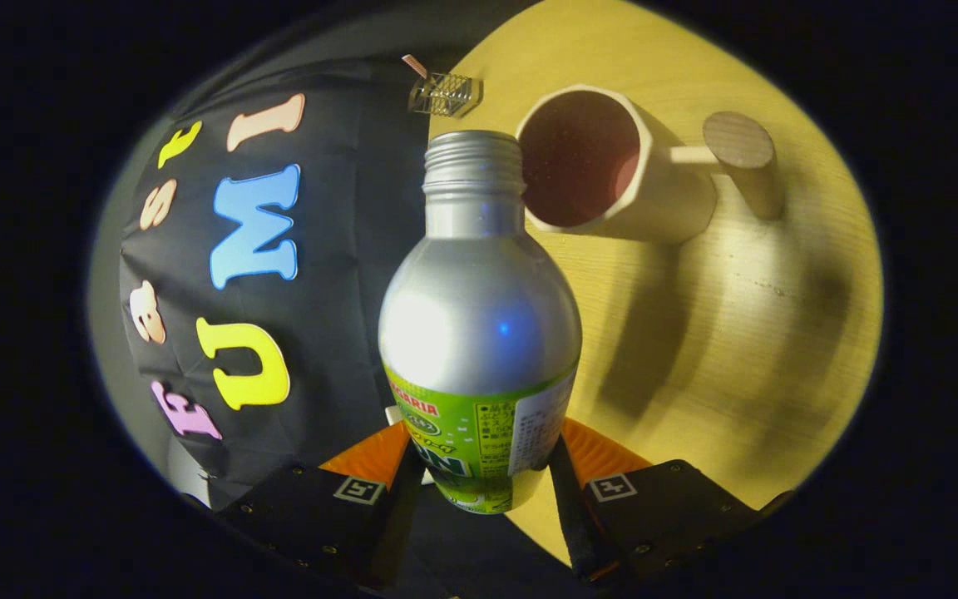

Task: Take the bottle from table, then pour the juice into the cup, finally place the bottle on the coaster

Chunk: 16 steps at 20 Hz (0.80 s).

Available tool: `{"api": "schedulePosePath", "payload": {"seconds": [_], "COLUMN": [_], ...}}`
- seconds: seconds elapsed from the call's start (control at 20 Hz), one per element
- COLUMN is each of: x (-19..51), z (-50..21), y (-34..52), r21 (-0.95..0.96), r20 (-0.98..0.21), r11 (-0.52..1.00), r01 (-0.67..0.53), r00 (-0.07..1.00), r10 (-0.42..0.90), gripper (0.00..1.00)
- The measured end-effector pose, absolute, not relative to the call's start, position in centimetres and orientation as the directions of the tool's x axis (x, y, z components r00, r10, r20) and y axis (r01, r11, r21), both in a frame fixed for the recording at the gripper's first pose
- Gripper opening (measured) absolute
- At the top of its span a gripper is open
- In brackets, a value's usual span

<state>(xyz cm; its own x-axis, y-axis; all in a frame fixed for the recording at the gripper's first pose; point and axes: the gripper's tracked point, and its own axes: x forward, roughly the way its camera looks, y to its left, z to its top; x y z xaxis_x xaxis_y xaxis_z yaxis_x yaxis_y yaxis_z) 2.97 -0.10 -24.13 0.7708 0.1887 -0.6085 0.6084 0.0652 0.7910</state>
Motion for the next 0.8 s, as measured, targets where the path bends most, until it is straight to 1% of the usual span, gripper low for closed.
{"api": "schedulePosePath", "payload": {"seconds": [0.2, 0.45, 0.8], "x": [2.5, 2.6, 4.1], "z": [-24.8, -25.0, -25.4], "y": [-0.6, -1.2, -1.9], "r21": [0.767, 0.681, 0.560], "r20": [-0.634, -0.658, -0.634], "r11": [0.215, 0.452, 0.635], "r01": [0.604, 0.576, 0.532], "r00": [0.764, 0.752, 0.769], "r10": [0.120, 0.034, -0.084], "gripper": [0.74, 0.74, 0.74]}}
